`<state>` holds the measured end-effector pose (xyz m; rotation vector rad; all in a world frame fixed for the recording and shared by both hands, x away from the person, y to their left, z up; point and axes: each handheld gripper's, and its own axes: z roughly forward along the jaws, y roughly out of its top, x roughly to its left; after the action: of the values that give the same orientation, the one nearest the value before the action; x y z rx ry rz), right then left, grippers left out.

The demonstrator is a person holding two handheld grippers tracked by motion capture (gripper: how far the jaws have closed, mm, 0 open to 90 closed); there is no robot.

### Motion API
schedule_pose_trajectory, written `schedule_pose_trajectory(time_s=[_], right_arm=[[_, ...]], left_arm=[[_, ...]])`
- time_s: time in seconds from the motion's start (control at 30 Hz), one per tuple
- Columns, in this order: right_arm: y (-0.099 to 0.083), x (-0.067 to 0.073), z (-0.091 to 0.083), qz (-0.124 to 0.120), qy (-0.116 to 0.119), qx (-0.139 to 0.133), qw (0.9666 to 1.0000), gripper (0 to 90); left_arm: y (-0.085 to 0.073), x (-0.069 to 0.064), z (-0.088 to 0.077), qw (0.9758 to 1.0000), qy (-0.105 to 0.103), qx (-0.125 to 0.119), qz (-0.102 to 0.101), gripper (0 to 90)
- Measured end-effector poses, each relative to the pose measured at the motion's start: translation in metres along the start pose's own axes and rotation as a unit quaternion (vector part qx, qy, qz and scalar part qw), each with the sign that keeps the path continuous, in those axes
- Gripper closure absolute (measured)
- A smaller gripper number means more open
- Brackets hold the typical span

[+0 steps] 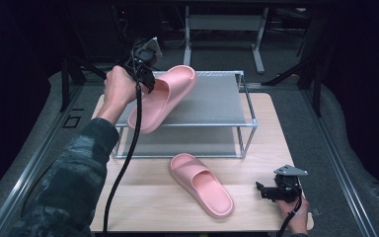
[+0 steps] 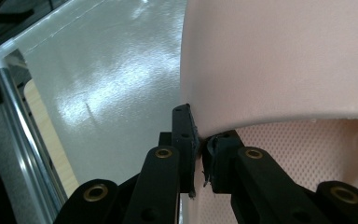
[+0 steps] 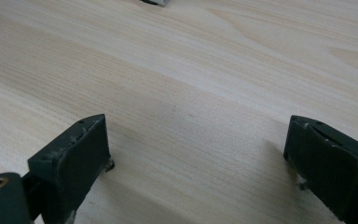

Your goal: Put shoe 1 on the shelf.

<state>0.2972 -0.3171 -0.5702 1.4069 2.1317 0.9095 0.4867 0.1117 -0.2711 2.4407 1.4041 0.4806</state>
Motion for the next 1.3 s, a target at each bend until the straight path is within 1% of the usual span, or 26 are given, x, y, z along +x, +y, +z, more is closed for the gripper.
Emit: schedule_pose_trajectory(time_s=[0.07,0.13,0.23,0.27,0.3,0.33,0.43,0.47,0.5,0.53,0.63,0.8,0.83,0.87,0.9,0.93,1.0,1.03,1.07,1.13,1.2,1.23,1.27,1.3], right_arm=[[0.0,0.0,0.0,0.0,0.0,0.0,1.0,6.3],[0.0,0.0,0.0,0.0,0.0,-0.001,1.0,6.3],[0.0,0.0,0.0,-0.002,0.0,-0.001,1.0,6.3],[0.0,0.0,0.0,-0.002,0.0,0.0,1.0,6.4],[0.0,0.0,0.0,-0.002,-0.001,0.0,1.0,6.3],[0.0,0.0,0.0,-0.002,-0.001,0.0,1.0,6.3],[0.0,0.0,0.0,-0.003,0.0,0.0,1.0,6.4],[0.0,0.0,0.0,-0.003,0.0,0.0,1.0,6.4],[0.0,0.0,0.0,-0.003,0.0,0.0,1.0,6.4],[0.0,0.0,0.0,-0.003,0.0,0.0,1.0,6.4],[0.0,0.0,0.0,-0.003,0.0,0.0,1.0,6.5],[0.0,0.0,0.0,-0.003,0.0,-0.001,1.0,6.7],[0.0,0.0,0.0,-0.003,0.0,-0.001,1.0,6.7],[0.0,0.0,0.0,-0.003,0.001,-0.001,1.0,6.7],[0.0,0.0,0.0,-0.003,0.001,-0.001,1.0,6.7],[0.0,0.0,0.0,-0.003,0.0,-0.001,1.0,6.7],[0.0,0.0,0.0,-0.004,0.001,-0.001,1.0,6.7],[0.0,0.0,0.0,-0.004,0.001,-0.001,1.0,6.7],[0.0,0.0,0.0,-0.004,0.001,-0.001,1.0,6.7],[0.0,0.0,0.0,-0.003,0.001,-0.001,1.0,6.7],[0.0,0.0,0.0,-0.003,0.0,-0.002,1.0,6.7],[0.0,0.0,0.0,-0.003,0.0,-0.002,1.0,6.7],[0.0,0.0,0.0,-0.003,0.0,-0.002,1.0,6.7],[0.0,0.0,0.0,-0.003,0.0,-0.002,1.0,6.7]], left_arm=[[0.004,0.002,0.006,0.9998,0.006,0.007,-0.02,84.1],[0.008,0.002,0.01,0.9993,0.017,0.014,-0.031,84.1],[0.013,0.001,0.018,0.9984,0.025,0.021,-0.047,84.0],[0.015,0.001,0.02,0.998,0.028,0.024,-0.052,84.1],[0.018,0.0,0.026,0.9971,0.036,0.028,-0.06,84.0],[0.018,0.0,0.026,0.9971,0.036,0.028,-0.06,84.0],[0.021,0.002,0.034,0.9959,0.038,0.03,-0.077,84.1],[0.022,0.002,0.036,0.9954,0.039,0.03,-0.082,84.1],[0.023,0.005,0.041,0.994,0.043,0.028,-0.096,84.1],[0.023,0.005,0.041,0.994,0.043,0.028,-0.096,84.0],[0.024,0.007,0.048,0.9919,0.044,0.022,-0.117,84.0],[0.023,0.008,0.063,0.9892,0.057,0.015,-0.134,84.1],[0.022,0.009,0.068,0.9881,0.06,0.015,-0.141,84.1],[0.022,0.009,0.068,0.9881,0.06,0.015,-0.141,84.1],[0.021,0.01,0.072,0.9874,0.061,0.013,-0.145,84.1],[0.021,0.01,0.073,0.987,0.063,0.006,-0.148,84.0],[0.022,0.01,0.074,0.9879,0.062,0.005,-0.142,83.8],[0.022,0.01,0.073,0.9881,0.06,0.0,-0.141,81.9],[0.022,0.01,0.072,0.9889,0.056,-0.003,-0.137,81.9],[0.021,0.009,0.067,0.9907,0.061,-0.008,-0.122,69.2],[0.018,0.008,0.061,0.9922,0.059,-0.017,-0.108,62.2],[0.016,0.008,0.057,0.9932,0.059,-0.02,-0.098,58.2],[0.013,0.009,0.054,0.9938,0.055,-0.025,-0.093,54.7],[0.007,0.008,0.047,0.9953,0.053,-0.03,-0.076,53.5]])
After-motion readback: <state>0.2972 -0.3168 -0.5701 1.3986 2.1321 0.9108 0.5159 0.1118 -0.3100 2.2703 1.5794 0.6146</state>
